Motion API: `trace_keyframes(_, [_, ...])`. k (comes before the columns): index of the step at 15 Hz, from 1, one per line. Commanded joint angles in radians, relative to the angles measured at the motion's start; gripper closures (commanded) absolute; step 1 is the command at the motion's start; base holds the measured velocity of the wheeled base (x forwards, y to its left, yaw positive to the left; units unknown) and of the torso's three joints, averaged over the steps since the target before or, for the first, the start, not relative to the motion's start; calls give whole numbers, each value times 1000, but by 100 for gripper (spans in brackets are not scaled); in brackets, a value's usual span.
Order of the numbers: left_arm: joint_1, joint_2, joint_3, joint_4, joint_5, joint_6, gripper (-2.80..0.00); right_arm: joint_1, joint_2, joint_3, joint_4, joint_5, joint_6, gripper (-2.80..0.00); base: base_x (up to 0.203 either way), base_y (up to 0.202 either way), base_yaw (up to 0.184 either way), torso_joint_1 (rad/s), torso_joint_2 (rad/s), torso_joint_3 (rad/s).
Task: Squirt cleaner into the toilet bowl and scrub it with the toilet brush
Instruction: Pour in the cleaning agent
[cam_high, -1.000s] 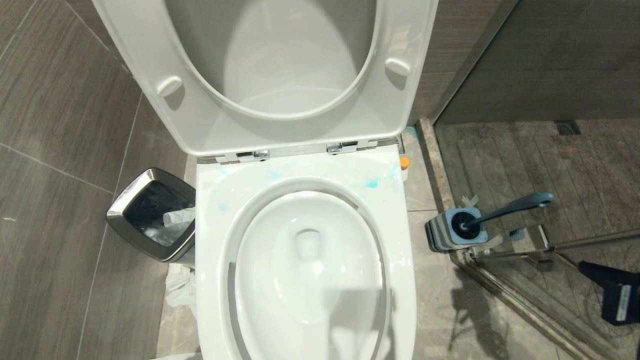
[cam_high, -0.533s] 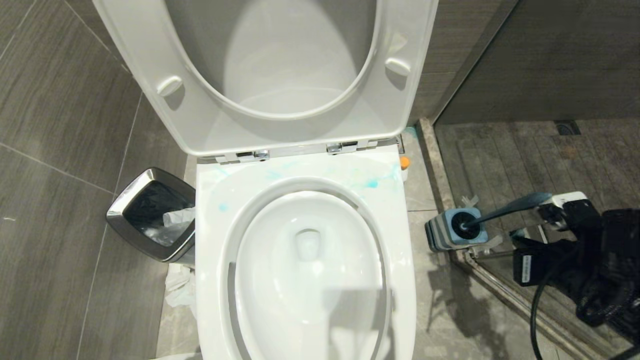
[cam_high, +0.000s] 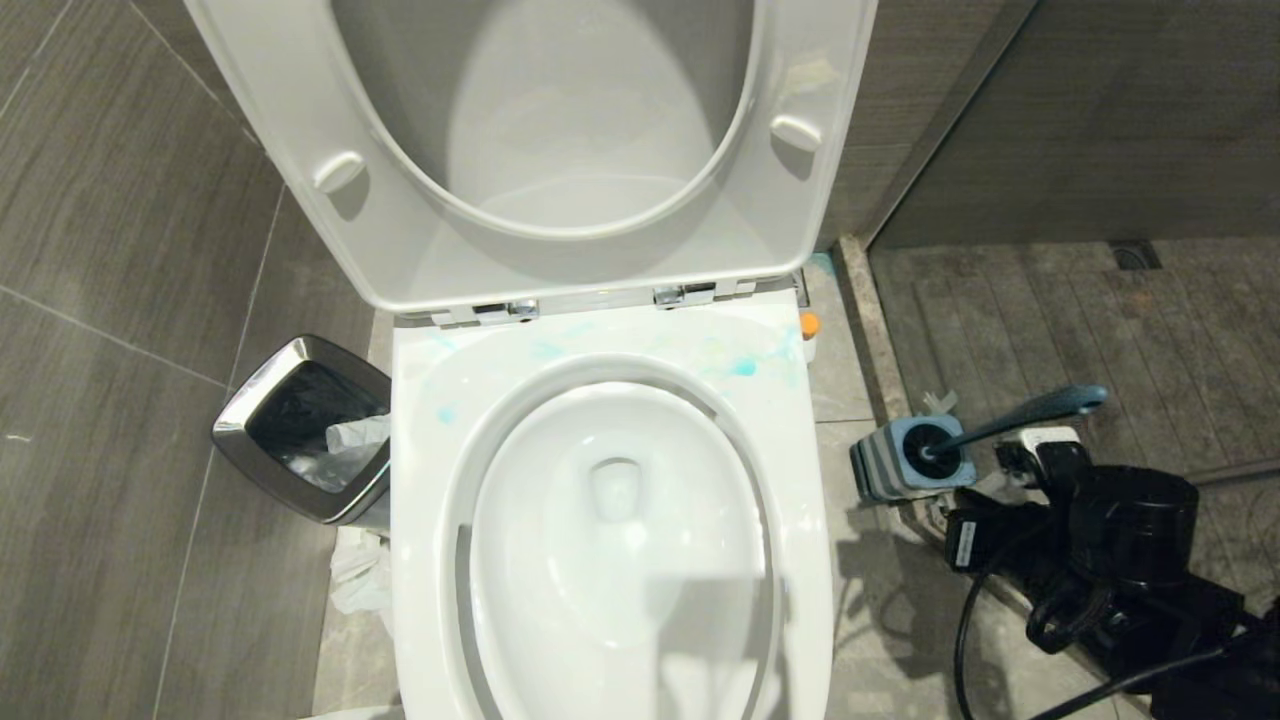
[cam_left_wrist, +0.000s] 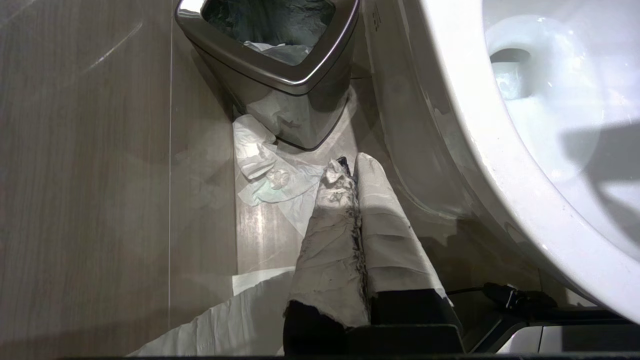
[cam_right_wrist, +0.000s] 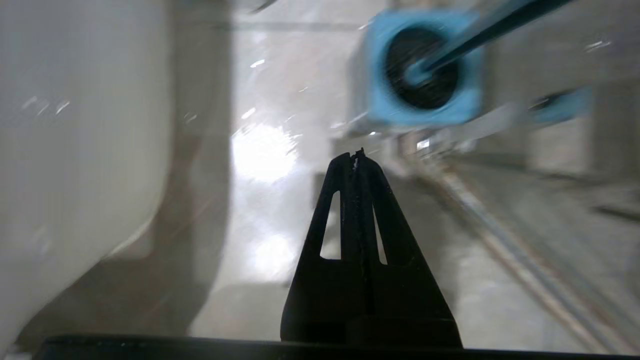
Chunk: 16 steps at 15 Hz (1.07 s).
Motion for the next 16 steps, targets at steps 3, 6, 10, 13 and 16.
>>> trace_keyframes(3, [0, 2, 0, 0, 0, 0, 0, 2, 134, 55, -144, 60, -4, 0, 0, 0, 0, 0, 0, 0])
trace_keyframes(6, [0, 2, 0, 0, 0, 0, 0, 3, 183, -9, -194, 59, -3, -280, 0, 0, 0, 0, 0, 0])
trace_keyframes(10, [0, 2, 0, 0, 0, 0, 0, 3, 256, -29, -206, 58, -15, -280, 0, 0, 0, 0, 0, 0])
trace_keyframes(13, [0, 2, 0, 0, 0, 0, 0, -11, 307, -153, -217, 59, -16, -280, 0, 0, 0, 0, 0, 0])
trace_keyframes(16, [0, 2, 0, 0, 0, 0, 0, -28, 405, -335, -221, 46, -49, -280, 0, 0, 0, 0, 0, 0])
